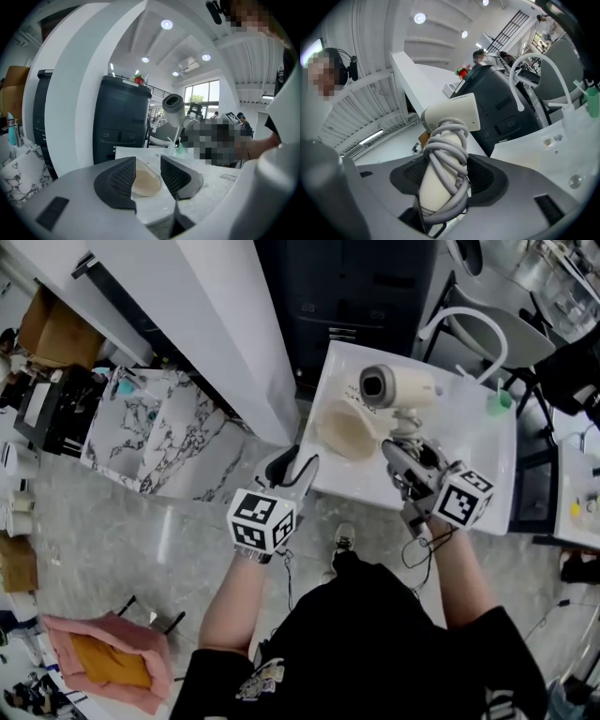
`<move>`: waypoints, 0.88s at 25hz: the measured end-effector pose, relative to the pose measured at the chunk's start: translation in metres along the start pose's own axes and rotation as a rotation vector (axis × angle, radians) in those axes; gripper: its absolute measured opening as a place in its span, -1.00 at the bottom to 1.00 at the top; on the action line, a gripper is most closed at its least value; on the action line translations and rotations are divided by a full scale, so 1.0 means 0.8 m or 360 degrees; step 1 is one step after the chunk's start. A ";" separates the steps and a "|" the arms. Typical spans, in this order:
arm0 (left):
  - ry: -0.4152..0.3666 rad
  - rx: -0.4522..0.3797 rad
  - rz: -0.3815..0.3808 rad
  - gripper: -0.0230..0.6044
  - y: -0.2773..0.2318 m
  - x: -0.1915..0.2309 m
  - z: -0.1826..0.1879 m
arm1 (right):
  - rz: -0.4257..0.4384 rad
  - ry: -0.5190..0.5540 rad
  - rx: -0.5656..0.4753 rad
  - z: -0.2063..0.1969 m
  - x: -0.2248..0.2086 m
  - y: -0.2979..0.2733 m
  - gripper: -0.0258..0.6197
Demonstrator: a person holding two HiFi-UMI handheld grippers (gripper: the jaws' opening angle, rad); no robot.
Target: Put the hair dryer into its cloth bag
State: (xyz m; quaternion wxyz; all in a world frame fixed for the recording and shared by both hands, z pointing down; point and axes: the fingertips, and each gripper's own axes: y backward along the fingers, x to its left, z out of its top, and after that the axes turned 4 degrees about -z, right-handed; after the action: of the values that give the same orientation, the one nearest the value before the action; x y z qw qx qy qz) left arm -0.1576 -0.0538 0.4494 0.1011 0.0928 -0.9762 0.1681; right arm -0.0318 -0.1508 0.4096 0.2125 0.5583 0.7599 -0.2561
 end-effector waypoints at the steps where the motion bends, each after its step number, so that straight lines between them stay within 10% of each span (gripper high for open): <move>1: 0.0001 0.0007 -0.0008 -0.44 -0.011 0.004 0.001 | -0.0011 -0.0005 0.0008 0.001 -0.009 -0.003 -0.16; 22: -0.0271 0.0423 -0.0030 -0.44 -0.179 0.076 -0.037 | -0.0078 -0.0127 0.0125 0.016 -0.116 -0.045 -0.16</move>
State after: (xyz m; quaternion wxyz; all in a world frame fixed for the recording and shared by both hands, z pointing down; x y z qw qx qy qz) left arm -0.1804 -0.1853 0.5348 0.0064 0.1285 -0.9495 0.2863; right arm -0.0389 -0.2364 0.4614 0.2141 0.5368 0.7537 -0.3130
